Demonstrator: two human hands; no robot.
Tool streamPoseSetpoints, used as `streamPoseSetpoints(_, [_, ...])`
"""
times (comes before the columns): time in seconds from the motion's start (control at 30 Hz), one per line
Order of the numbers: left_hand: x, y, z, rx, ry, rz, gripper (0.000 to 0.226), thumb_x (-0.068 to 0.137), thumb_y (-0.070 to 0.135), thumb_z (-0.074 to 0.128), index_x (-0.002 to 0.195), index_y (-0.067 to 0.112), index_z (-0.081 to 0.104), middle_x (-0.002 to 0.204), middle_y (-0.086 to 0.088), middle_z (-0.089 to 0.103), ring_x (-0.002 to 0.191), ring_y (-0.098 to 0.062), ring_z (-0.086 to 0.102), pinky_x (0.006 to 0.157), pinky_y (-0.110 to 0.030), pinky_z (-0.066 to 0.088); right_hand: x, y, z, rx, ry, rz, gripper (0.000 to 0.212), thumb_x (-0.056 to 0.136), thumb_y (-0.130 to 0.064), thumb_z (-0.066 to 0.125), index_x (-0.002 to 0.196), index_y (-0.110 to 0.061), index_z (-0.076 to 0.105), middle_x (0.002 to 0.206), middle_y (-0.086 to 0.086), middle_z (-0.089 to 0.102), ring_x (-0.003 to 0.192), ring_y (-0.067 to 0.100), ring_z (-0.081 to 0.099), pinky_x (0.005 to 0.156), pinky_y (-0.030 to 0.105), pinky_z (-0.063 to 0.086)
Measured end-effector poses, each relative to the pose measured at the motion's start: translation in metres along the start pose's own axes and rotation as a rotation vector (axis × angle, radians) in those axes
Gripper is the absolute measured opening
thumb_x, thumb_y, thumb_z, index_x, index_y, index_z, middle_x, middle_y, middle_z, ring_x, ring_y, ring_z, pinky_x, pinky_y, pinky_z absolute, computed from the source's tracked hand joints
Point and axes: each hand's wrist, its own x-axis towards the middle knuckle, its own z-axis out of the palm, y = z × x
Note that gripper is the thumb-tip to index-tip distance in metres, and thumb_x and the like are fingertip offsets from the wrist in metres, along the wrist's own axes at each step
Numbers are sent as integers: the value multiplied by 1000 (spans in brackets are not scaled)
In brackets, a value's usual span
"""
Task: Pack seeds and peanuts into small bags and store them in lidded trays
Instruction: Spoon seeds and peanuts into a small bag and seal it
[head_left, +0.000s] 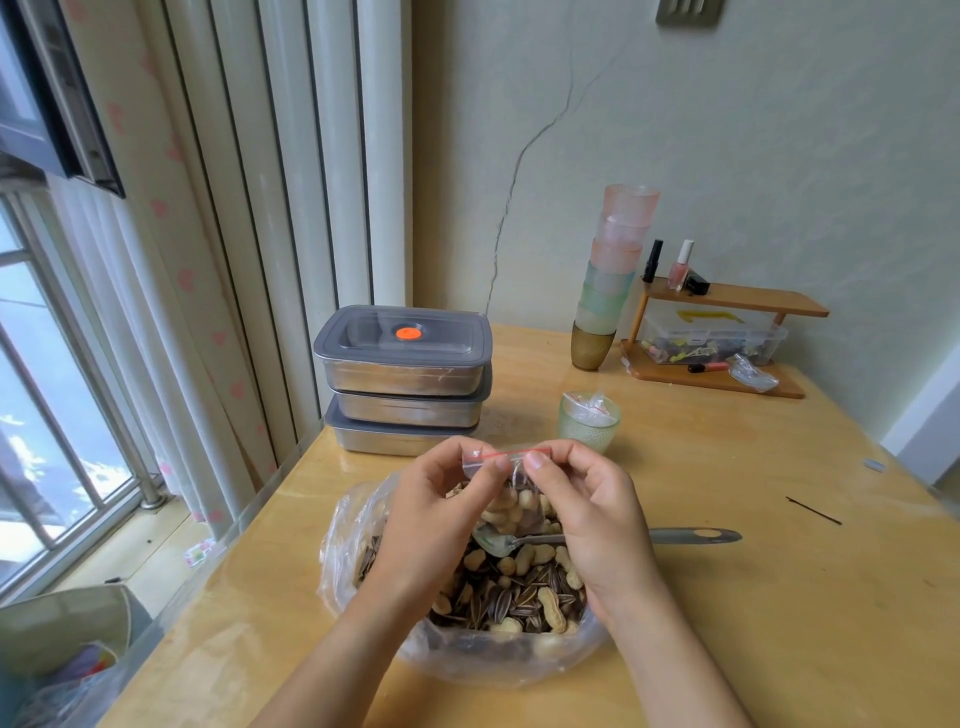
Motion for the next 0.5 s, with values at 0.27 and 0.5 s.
streamPoseSetpoints(0.27, [1, 0, -2, -18, 28, 27, 14, 97, 13, 69, 88, 3, 68, 70, -5, 65, 65, -13, 58, 61, -25, 49, -2, 1, 5, -79, -65, -76, 10, 97, -23, 68, 89, -27, 72, 83, -6, 72, 80, 9, 65, 75, 28, 53])
streamPoseSetpoints(0.5, [-1, 1, 0, -43, 40, 29, 9, 95, 11, 71, 89, 4, 72, 78, -12, 72, 68, -16, 63, 61, -25, 52, 0, 0, 2, -150, -43, -141, 19, 98, -10, 70, 84, -23, 70, 81, -3, 72, 80, 9, 67, 75, 28, 54])
